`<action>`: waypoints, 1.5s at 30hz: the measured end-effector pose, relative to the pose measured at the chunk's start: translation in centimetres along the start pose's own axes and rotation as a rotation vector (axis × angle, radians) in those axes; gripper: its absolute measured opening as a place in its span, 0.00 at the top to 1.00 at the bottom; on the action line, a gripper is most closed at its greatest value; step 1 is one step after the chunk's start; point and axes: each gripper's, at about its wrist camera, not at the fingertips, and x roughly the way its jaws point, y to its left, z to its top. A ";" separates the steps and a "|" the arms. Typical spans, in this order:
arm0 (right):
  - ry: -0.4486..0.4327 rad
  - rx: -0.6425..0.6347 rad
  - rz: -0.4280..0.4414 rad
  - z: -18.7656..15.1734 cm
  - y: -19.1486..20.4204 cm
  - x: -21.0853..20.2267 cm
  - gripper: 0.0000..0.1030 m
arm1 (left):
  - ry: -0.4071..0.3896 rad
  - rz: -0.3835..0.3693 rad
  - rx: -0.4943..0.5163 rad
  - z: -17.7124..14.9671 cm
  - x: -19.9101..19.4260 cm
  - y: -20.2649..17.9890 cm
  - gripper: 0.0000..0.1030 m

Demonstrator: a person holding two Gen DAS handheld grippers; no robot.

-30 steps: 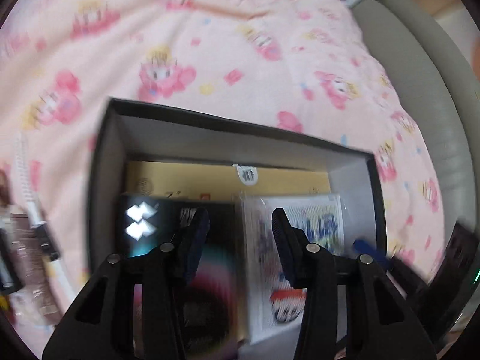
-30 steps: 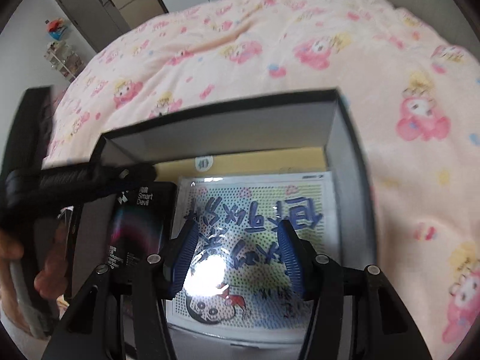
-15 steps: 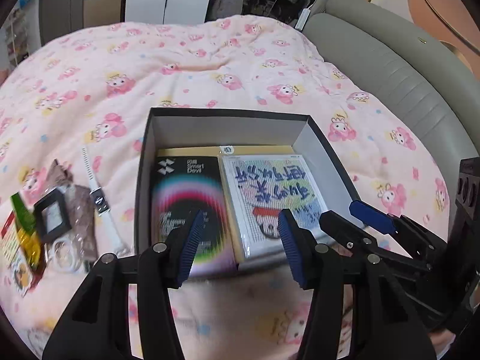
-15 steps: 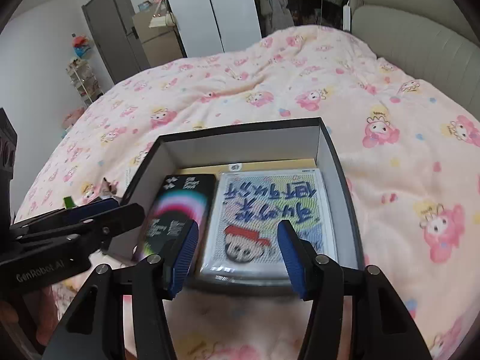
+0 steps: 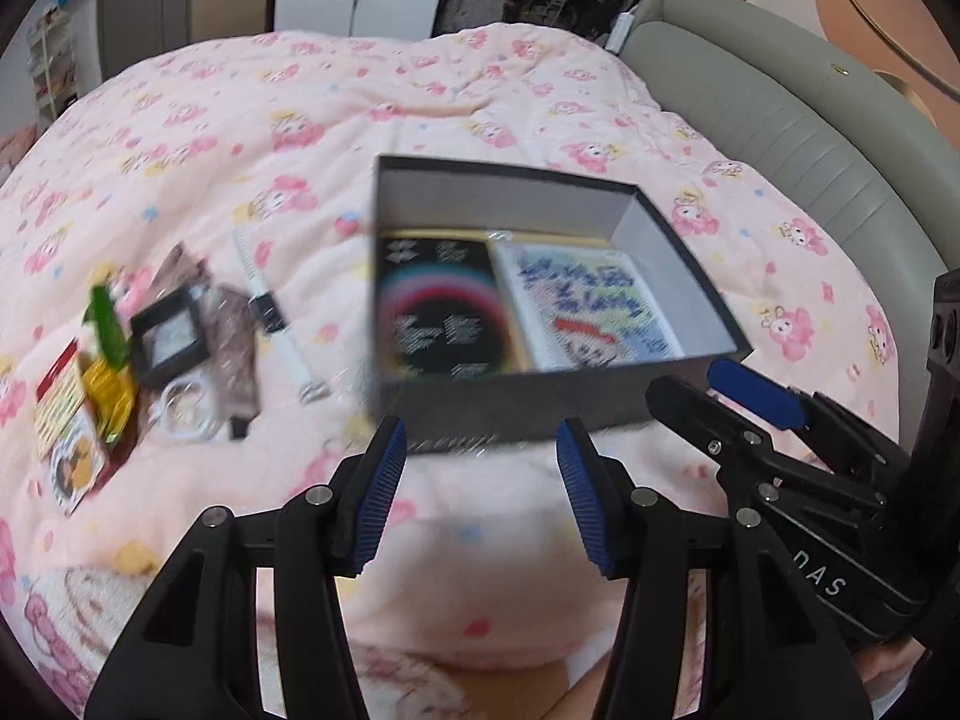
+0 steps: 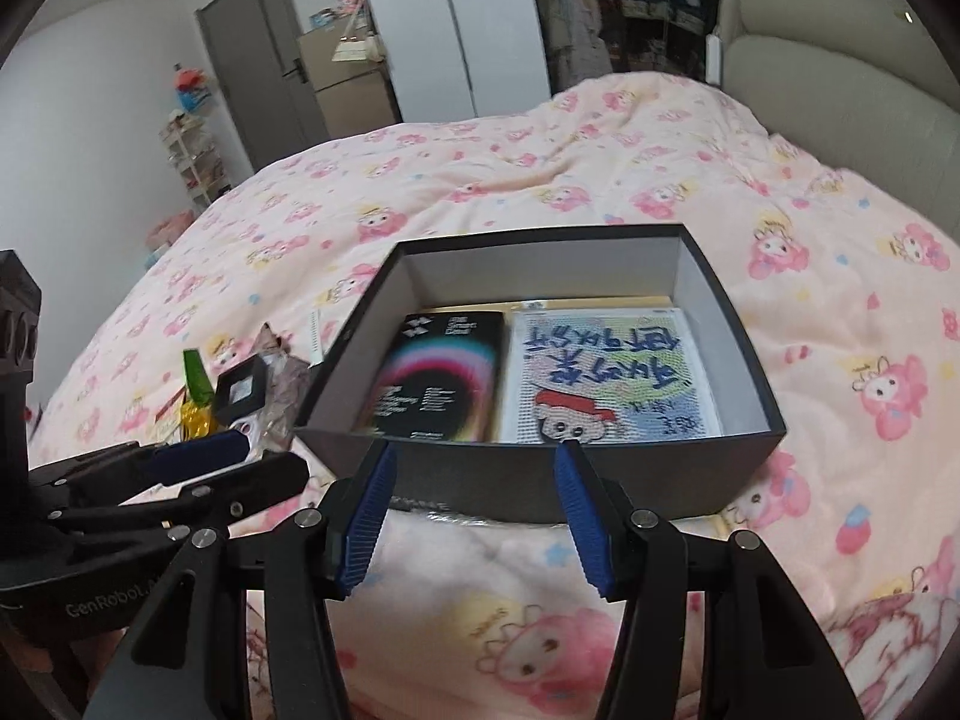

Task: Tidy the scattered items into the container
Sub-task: 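Move the right gripper to the red-and-white babi card pack, then grasp the babi card pack with the right gripper and lift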

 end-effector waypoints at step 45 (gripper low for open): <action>0.616 -0.296 0.539 -0.2 30.7 25.2 0.79 | 0.112 -0.065 -0.752 -6.6 3.0 40.0 0.57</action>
